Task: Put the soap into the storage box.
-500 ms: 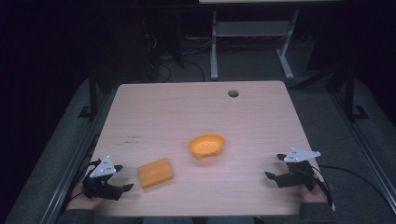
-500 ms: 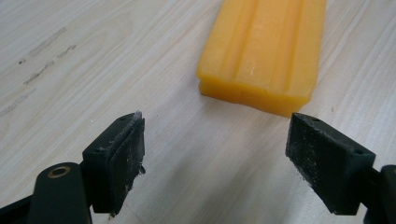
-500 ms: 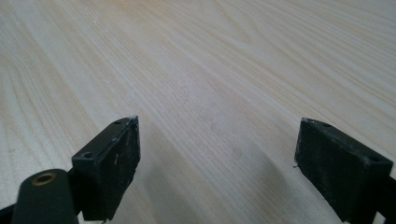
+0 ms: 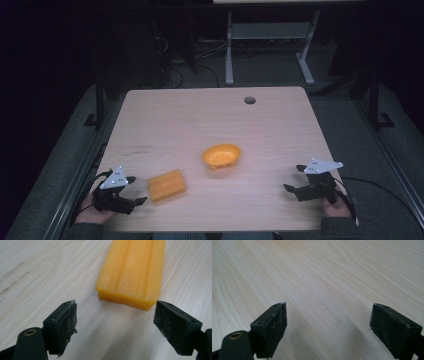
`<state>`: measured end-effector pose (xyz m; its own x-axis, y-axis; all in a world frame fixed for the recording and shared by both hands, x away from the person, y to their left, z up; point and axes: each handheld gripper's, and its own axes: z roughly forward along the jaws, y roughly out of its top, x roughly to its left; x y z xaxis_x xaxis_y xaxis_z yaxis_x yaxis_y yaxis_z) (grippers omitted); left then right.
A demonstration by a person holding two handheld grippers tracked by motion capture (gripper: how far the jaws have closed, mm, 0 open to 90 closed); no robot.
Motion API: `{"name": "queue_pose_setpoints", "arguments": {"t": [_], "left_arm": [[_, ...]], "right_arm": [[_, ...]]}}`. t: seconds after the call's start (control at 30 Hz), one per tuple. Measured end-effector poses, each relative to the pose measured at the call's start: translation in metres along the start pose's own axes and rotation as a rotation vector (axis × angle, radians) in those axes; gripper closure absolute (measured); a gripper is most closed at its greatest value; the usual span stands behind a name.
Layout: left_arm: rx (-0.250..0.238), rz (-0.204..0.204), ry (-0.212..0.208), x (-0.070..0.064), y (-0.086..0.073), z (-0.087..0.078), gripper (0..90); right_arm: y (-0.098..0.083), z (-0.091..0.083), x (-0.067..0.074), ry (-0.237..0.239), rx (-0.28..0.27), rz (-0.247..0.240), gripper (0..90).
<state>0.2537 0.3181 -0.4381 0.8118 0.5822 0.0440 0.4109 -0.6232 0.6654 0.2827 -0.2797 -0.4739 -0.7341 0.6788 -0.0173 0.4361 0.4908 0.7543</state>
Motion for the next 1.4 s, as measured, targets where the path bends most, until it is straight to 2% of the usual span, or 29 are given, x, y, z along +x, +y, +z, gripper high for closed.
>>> {"name": "queue_pose_setpoints", "arguments": {"t": [0.17,0.53,0.73,0.77,1.4], "left_arm": [[0.005,0.023,0.004,-0.003,0.004,0.002,17.1],[-0.013,0.023,0.002,-0.004,0.007,0.002,15.9],[-0.023,0.031,0.019,-0.006,0.01,0.002,15.9],[-0.021,0.04,0.035,-0.006,0.011,0.003,15.9],[-0.017,0.065,0.033,-0.011,0.019,0.01,15.4]], "right_arm": [[0.0,0.0,0.0,-0.005,-0.001,0.0,13.7],[0.0,0.0,0.0,0.0,0.006,-0.004,13.7],[0.001,0.0,0.001,0.001,0.004,-0.007,13.7],[0.001,0.0,0.0,0.001,0.004,-0.008,13.7],[0.001,0.0,0.001,0.006,0.009,-0.011,13.7]]}}
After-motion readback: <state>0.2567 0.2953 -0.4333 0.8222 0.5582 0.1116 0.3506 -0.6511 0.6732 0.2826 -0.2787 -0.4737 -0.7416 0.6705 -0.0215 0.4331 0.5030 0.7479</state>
